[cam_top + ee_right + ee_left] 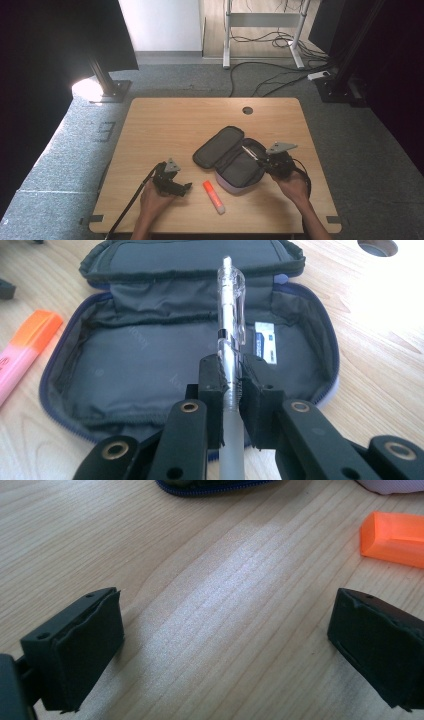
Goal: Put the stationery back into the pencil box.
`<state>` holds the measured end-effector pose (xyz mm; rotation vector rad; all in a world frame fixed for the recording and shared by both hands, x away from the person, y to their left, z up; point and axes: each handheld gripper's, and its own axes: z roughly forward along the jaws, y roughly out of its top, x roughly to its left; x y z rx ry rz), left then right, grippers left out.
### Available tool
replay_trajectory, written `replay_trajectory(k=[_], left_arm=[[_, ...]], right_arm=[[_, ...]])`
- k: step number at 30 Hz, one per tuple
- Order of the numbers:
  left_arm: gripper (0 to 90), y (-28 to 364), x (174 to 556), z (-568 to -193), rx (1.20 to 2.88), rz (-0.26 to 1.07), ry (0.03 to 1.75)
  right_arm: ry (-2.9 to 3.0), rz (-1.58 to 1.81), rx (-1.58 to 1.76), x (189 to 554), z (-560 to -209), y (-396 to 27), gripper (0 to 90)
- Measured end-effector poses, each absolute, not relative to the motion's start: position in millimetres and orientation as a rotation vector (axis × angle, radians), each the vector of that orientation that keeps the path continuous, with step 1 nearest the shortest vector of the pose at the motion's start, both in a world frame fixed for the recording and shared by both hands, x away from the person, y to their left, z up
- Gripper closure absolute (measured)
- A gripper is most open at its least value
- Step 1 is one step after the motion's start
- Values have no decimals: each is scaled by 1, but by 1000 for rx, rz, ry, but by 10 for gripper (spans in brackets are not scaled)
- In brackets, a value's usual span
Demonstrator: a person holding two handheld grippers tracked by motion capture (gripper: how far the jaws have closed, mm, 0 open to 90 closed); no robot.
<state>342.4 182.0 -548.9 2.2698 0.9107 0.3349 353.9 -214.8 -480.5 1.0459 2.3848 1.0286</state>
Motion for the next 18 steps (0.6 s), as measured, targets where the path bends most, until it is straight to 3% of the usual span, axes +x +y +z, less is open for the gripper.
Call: replay_trajectory(k=[18], left_arm=[[11,182,342,-549,2269,335,911]], right_arm=[[2360,958,1126,378,-501,-191,783]])
